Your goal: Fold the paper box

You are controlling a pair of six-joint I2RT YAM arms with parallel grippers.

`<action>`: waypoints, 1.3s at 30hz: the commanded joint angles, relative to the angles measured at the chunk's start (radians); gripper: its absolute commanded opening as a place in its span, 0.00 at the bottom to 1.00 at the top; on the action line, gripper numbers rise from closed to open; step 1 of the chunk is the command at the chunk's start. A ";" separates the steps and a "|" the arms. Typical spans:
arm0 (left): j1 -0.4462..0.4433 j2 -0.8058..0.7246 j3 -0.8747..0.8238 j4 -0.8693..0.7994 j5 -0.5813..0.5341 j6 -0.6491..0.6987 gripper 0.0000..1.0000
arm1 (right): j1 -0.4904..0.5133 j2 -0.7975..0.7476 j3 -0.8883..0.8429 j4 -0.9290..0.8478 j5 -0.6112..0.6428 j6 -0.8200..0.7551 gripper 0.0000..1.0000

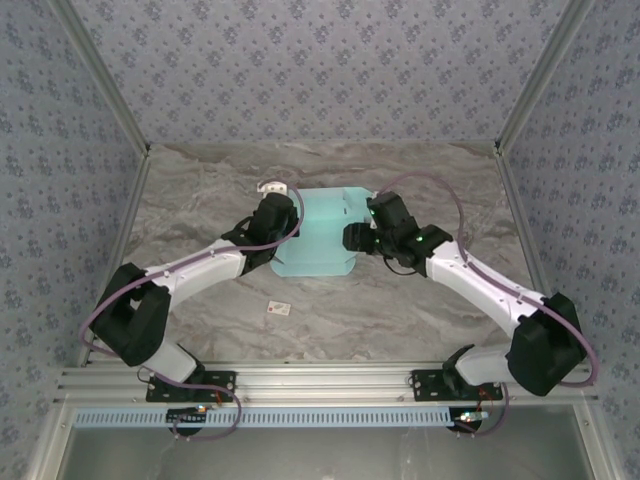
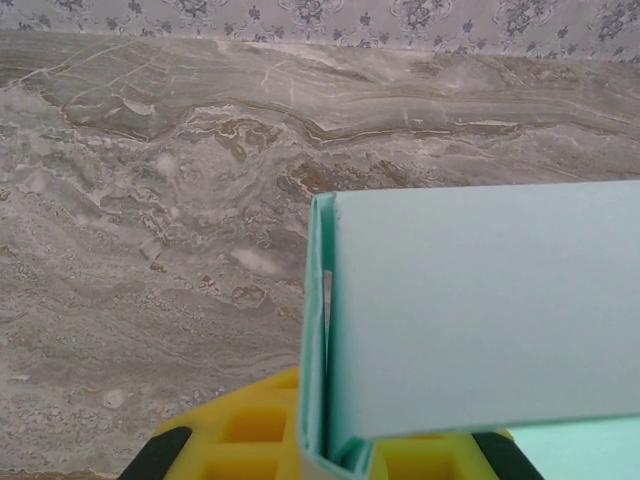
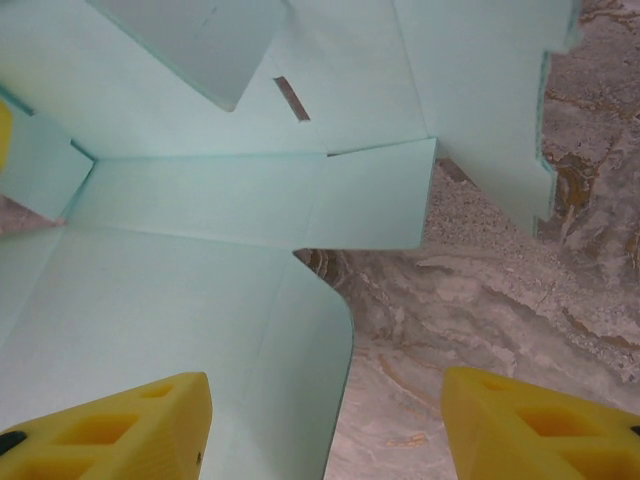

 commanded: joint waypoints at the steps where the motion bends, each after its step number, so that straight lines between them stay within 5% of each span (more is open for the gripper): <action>1: 0.004 -0.041 -0.007 0.011 0.013 -0.016 0.00 | -0.011 0.013 -0.024 0.077 0.025 0.047 0.64; 19: 0.002 -0.054 -0.009 0.017 0.027 -0.022 0.00 | -0.081 0.093 -0.032 0.236 -0.076 0.066 0.67; 39: -0.004 -0.047 -0.006 0.022 0.033 -0.024 0.00 | -0.045 0.089 -0.015 0.313 -0.143 0.003 0.62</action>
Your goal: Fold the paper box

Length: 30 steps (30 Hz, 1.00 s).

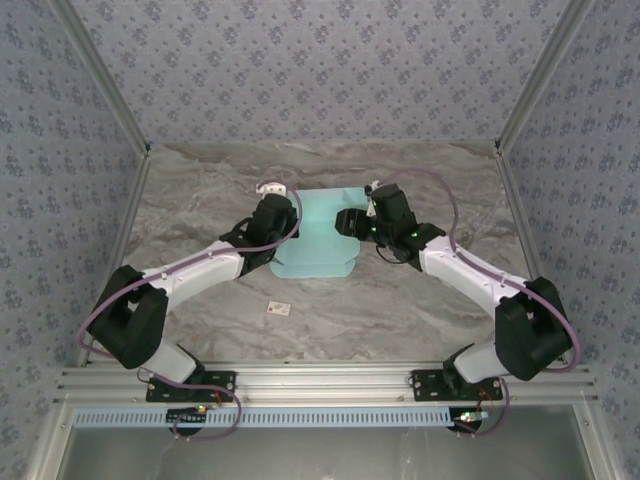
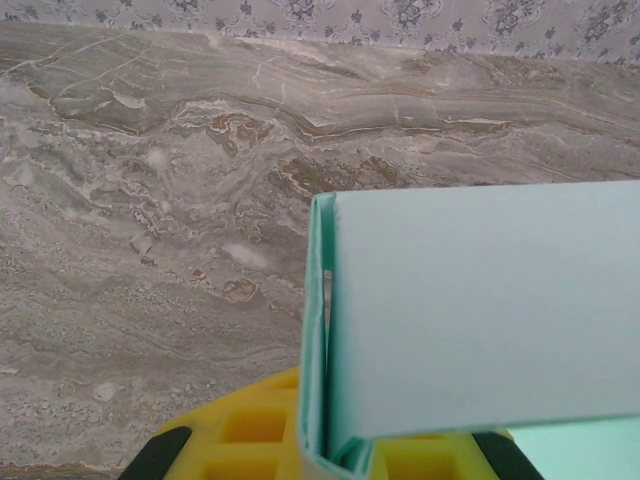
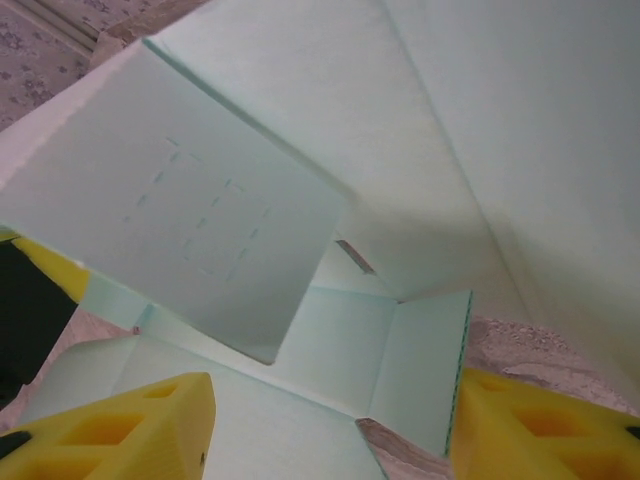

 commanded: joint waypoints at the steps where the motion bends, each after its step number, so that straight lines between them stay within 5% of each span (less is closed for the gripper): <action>1: -0.006 -0.030 0.009 0.021 0.012 -0.013 0.00 | 0.020 0.003 0.023 0.018 -0.014 -0.040 0.61; 30: -0.024 -0.007 0.013 0.024 0.039 -0.021 0.00 | 0.114 0.126 0.111 -0.071 0.066 -0.234 0.40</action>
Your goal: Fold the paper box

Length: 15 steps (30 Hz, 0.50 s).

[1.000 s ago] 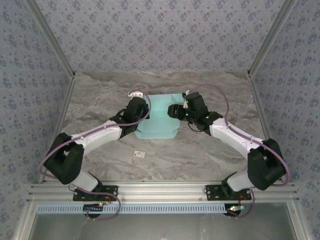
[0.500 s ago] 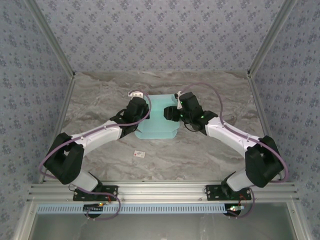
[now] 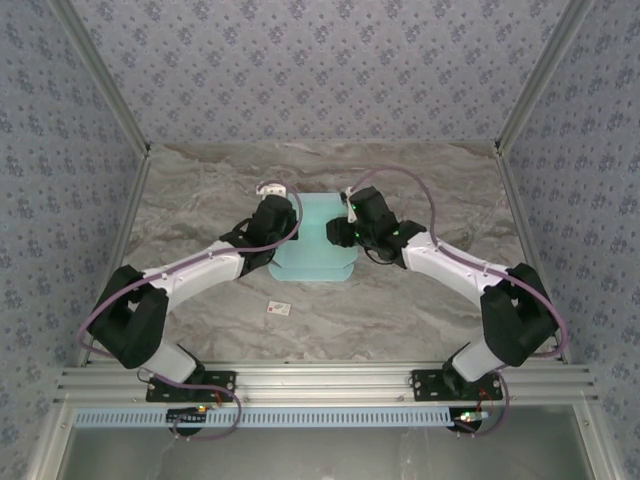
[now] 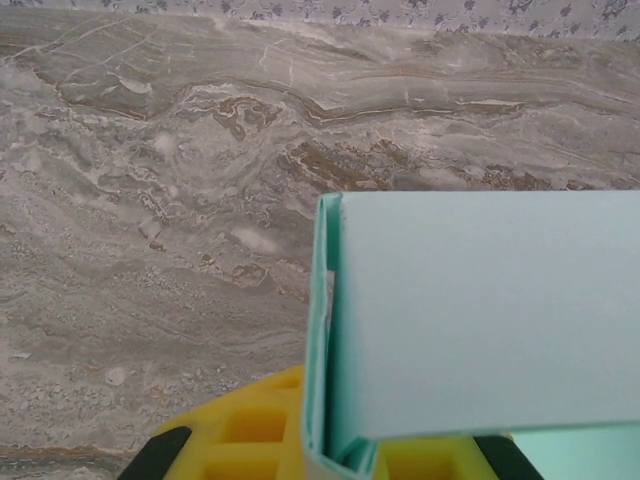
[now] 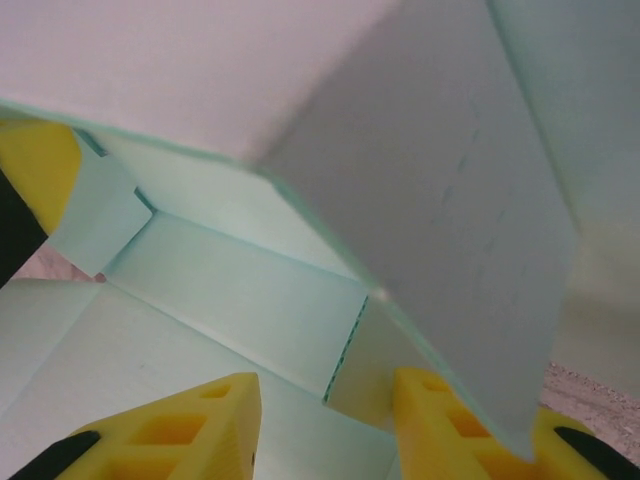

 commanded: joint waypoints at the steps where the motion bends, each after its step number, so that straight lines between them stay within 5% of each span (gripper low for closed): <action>1: -0.022 -0.006 0.017 0.053 0.042 -0.023 0.00 | 0.023 0.026 0.037 -0.015 -0.002 -0.033 0.39; 15: -0.022 -0.001 0.014 0.055 0.040 -0.023 0.00 | 0.030 0.022 0.034 0.019 -0.042 -0.024 0.33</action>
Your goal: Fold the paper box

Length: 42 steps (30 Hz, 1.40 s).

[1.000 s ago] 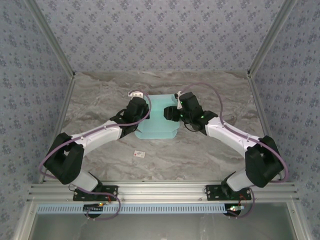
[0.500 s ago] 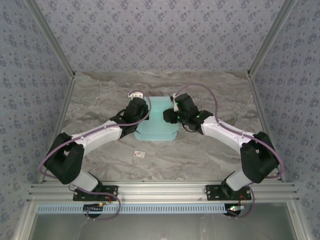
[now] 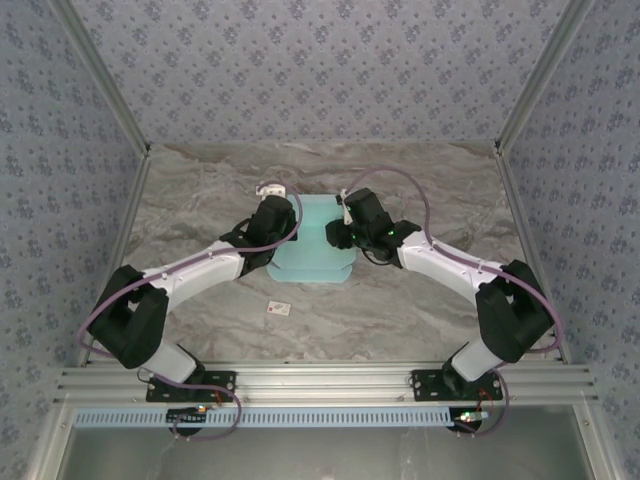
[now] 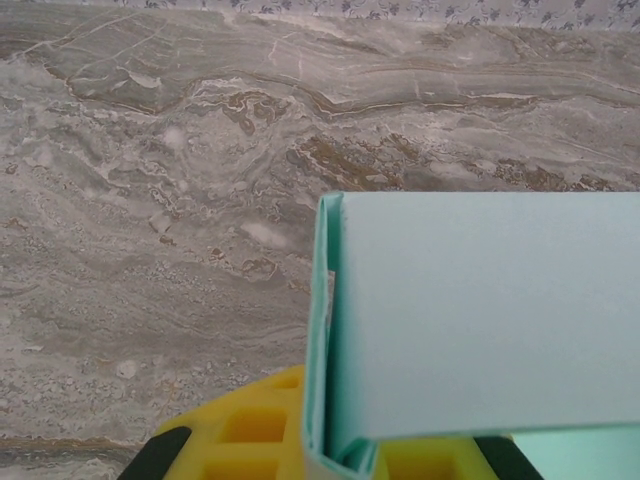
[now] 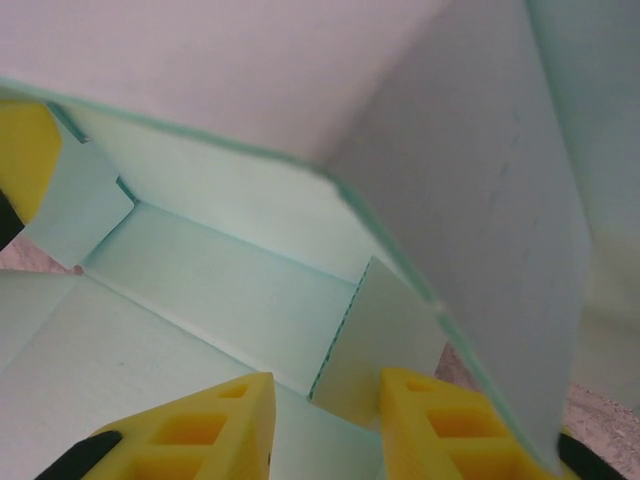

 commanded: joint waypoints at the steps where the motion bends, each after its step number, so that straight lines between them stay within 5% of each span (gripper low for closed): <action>1: -0.021 -0.001 0.015 0.069 0.054 -0.023 0.00 | 0.013 0.005 0.023 0.027 -0.070 -0.001 0.32; 19: -0.010 0.001 -0.001 0.065 0.025 -0.019 0.00 | 0.000 -0.041 0.056 -0.137 0.024 -0.009 0.30; 32: 0.031 -0.022 -0.018 0.064 0.044 -0.029 0.00 | -0.060 -0.218 0.113 -0.308 0.047 -0.085 0.47; 42: 0.044 -0.051 -0.021 0.051 0.094 -0.053 0.00 | -0.324 -0.296 0.193 -0.400 -0.083 -0.194 0.58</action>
